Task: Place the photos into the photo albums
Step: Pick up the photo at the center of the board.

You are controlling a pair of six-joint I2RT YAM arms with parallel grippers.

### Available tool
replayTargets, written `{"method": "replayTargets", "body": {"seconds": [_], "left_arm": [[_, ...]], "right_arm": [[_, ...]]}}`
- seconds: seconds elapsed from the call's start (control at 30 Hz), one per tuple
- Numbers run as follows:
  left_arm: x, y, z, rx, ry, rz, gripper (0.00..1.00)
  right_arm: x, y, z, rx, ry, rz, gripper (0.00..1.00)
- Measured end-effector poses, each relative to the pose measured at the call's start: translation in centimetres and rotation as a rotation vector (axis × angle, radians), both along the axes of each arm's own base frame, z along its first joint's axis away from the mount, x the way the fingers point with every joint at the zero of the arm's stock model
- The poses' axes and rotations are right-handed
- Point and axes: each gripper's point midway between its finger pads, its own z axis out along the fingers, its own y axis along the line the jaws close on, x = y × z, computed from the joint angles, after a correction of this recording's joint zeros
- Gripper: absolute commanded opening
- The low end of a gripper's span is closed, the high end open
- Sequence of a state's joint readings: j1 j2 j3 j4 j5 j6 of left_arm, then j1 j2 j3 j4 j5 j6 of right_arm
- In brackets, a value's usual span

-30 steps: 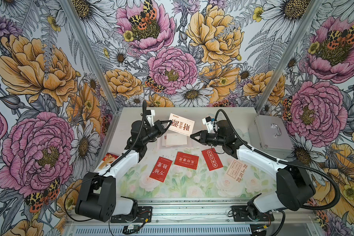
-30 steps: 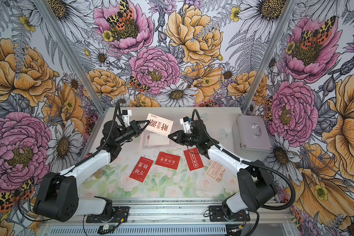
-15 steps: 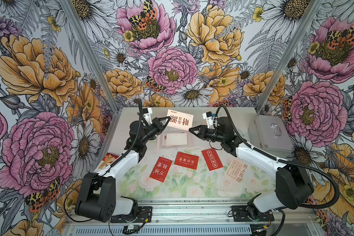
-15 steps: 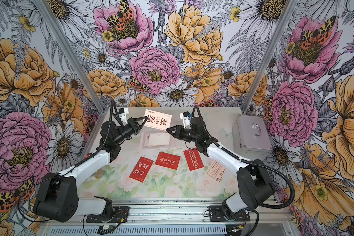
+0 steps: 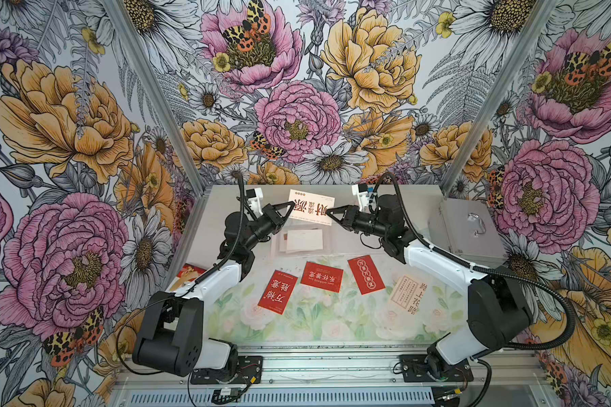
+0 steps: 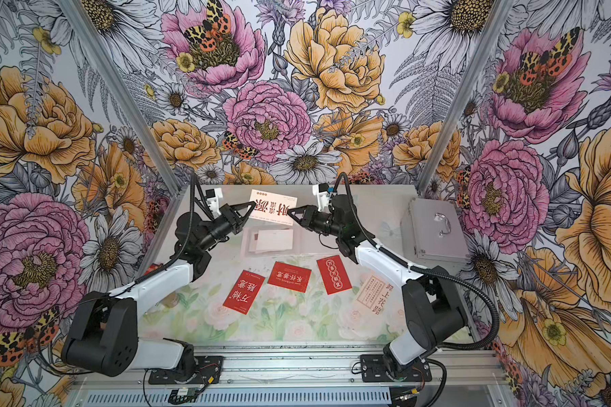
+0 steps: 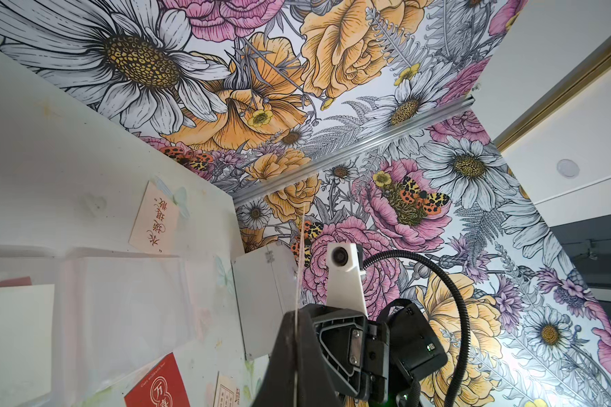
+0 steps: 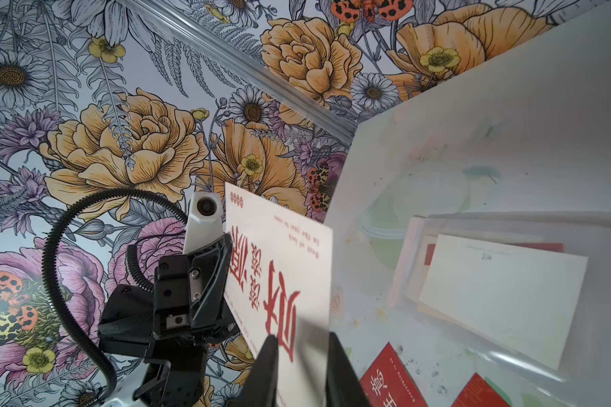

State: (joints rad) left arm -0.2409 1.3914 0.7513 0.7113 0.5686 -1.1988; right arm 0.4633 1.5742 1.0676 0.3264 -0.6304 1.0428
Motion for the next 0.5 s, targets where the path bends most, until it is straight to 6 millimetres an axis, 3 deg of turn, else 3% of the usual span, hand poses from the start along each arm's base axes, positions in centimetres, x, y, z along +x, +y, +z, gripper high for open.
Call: {"method": "replayTargets", "body": {"seconds": [0.1, 0.27, 0.4, 0.5], "left_arm": [[0.2, 0.0, -0.2, -0.005, 0.004, -0.001, 0.0], [0.5, 0.6, -0.9, 0.007, 0.013, 0.01, 0.39], [1.1, 2.4, -3.2, 0.056, 0.072, 0.045, 0.46], [1.6, 4.6, -5.5, 0.123, 0.134, 0.091, 0.48]], "right_arm": [[0.1, 0.2, -0.2, 0.011, 0.011, 0.004, 0.01], [0.3, -0.2, 0.1, 0.017, 0.002, 0.002, 0.0], [1.3, -2.1, -1.3, -0.019, 0.019, -0.035, 0.0], [2.3, -4.9, -3.8, -0.055, 0.061, -0.088, 0.0]]}}
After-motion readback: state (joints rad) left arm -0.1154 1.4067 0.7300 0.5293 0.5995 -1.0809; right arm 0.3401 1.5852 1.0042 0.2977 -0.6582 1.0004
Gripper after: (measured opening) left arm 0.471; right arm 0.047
